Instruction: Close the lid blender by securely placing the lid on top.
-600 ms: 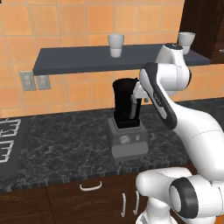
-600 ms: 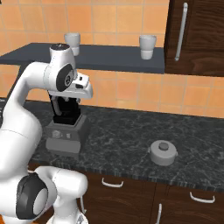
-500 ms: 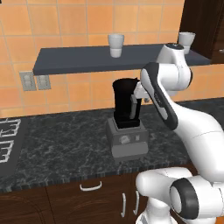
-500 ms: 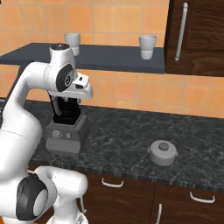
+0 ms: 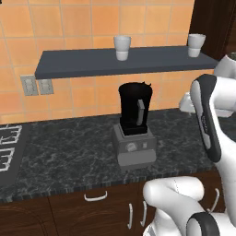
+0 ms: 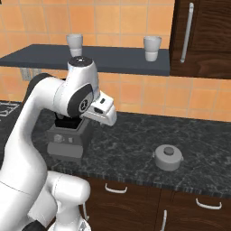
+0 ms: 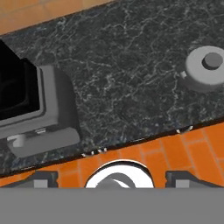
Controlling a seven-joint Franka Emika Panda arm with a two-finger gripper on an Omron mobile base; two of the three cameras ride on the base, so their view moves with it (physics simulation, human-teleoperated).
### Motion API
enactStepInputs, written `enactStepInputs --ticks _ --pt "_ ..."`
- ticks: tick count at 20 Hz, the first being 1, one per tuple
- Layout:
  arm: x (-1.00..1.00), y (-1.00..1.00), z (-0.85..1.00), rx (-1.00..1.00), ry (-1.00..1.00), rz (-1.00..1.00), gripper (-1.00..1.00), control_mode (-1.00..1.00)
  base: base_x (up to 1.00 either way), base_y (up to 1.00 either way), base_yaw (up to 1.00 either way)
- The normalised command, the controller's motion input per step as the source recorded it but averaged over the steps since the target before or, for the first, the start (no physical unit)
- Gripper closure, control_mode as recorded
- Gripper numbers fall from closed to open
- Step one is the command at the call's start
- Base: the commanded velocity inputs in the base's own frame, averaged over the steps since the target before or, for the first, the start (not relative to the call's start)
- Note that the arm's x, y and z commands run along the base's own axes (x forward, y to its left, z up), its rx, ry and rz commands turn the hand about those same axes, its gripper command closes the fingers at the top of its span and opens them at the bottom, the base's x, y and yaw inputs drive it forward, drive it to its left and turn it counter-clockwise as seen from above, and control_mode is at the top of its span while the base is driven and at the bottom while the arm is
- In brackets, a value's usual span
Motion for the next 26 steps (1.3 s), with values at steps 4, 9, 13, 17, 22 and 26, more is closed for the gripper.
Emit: enactStepInputs --ticks 4,9,13,17,22,26 --pt "-0.47 -1.0 0.0 0.12 0.02 -0.18 -1.0 -1.0 0.0 0.0 0.0" --pt "-0.31 -1.0 -0.02 0.13 0.0 -0.15 -1.0 -1.0 0.0 0.0 0.0" --pt "0.11 -1.0 -0.18 0.07 0.05 -0.11 -1.0 -1.0 0.0 0.0 0.0" --pt "0.63 -0.14 -0.44 -0.12 0.01 0.0 -1.0 -1.0 0.0 0.0 0.0" --pt "0.57 -0.21 -0.46 -0.02 0.0 0.0 -1.0 -1.0 0.0 0.0 0.0" --pt "0.03 -0.77 -0.44 0.03 0.08 -0.07 -1.0 -1.0 0.0 0.0 0.0"
